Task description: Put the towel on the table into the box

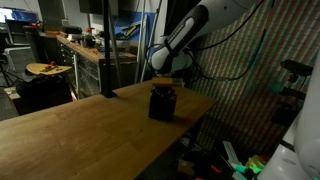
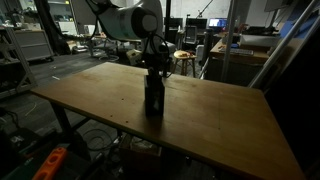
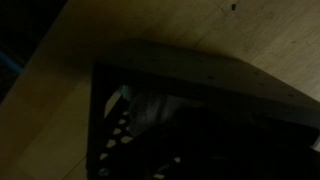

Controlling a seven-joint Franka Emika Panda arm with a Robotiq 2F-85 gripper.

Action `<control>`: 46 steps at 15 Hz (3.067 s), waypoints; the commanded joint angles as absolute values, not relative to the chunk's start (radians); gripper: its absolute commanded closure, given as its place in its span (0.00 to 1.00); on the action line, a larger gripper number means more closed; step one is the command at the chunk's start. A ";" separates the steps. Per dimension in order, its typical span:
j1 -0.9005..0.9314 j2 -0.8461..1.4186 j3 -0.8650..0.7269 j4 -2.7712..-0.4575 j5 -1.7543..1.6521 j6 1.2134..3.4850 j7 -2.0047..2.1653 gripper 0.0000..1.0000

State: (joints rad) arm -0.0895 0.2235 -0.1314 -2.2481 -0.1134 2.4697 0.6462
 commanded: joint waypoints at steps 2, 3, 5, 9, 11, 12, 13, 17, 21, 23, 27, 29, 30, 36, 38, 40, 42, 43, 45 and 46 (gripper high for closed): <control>-0.080 0.271 -0.121 -2.237 -0.004 2.498 0.575 0.96; -0.080 0.275 -0.120 -2.238 0.014 2.500 0.562 0.97; -0.081 0.274 -0.124 -2.243 0.036 2.499 0.544 0.97; -0.074 0.230 -0.143 -2.256 0.015 2.483 0.552 0.96; -0.064 0.196 -0.151 -2.263 -0.011 2.468 0.572 0.97; -0.060 0.180 -0.153 -2.266 -0.021 2.460 0.580 0.96; -0.052 0.160 -0.155 -2.271 -0.038 2.452 0.592 0.97; -0.032 0.076 -0.148 -2.284 -0.121 2.411 0.641 0.96; -0.032 -0.012 -0.122 -2.292 -0.172 2.380 0.679 0.96; -0.039 -0.053 -0.108 -2.295 -0.185 2.375 0.689 0.96; -0.052 -0.121 -0.083 -2.312 -0.189 2.389 0.700 0.96; -0.057 -0.151 -0.071 -2.325 -0.179 2.402 0.701 0.95; -0.059 -0.163 -0.065 -2.332 -0.174 2.410 0.701 0.93; -0.067 -0.151 -0.052 -2.320 -0.160 2.397 0.680 0.69; -0.068 -0.151 -0.052 -2.323 -0.160 2.400 0.680 0.70; -0.068 -0.151 -0.052 -2.324 -0.160 2.401 0.680 0.69; -0.068 -0.151 -0.052 -2.324 -0.160 2.401 0.680 0.69; -0.069 -0.151 -0.052 -2.324 -0.160 2.401 0.680 0.69; -0.069 -0.151 -0.052 -2.324 -0.160 2.401 0.680 0.69; -0.069 -0.151 -0.052 -2.324 -0.160 2.401 0.680 0.69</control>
